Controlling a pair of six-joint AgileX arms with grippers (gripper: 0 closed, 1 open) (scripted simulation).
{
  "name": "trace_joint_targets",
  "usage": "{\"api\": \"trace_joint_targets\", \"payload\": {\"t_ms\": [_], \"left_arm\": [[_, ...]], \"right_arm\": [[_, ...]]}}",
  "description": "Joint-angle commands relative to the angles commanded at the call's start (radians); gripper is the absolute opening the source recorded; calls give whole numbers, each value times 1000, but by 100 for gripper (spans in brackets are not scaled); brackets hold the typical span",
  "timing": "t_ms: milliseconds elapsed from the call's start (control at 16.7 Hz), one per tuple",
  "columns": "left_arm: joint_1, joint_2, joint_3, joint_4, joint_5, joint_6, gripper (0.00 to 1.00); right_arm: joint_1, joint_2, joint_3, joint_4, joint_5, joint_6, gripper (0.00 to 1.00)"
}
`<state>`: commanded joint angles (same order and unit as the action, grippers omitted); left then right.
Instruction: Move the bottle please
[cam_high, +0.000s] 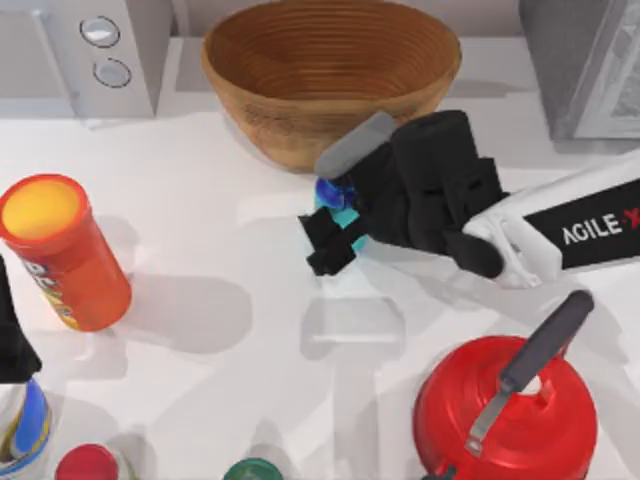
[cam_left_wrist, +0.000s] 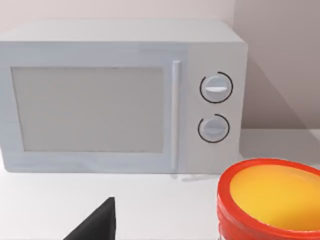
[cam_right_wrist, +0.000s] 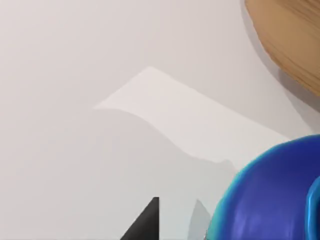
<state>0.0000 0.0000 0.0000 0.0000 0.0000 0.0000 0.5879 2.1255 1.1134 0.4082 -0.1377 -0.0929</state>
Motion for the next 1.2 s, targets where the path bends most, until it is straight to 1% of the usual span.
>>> {"api": "trace_joint_targets", "payload": {"t_ms": [420,480,1020,1200], "left_arm": [[0,0,0,0,0,0,100],[0,0,0,0,0,0,100],[0,0,0,0,0,0,100],[0,0,0,0,0,0,100]], "right_arm": [[0,0,0,0,0,0,2],[0,0,0,0,0,0,0],[-4,-4,1,-3,1,2,0],[-62,-72,-16,-52,20,32,0]]}}
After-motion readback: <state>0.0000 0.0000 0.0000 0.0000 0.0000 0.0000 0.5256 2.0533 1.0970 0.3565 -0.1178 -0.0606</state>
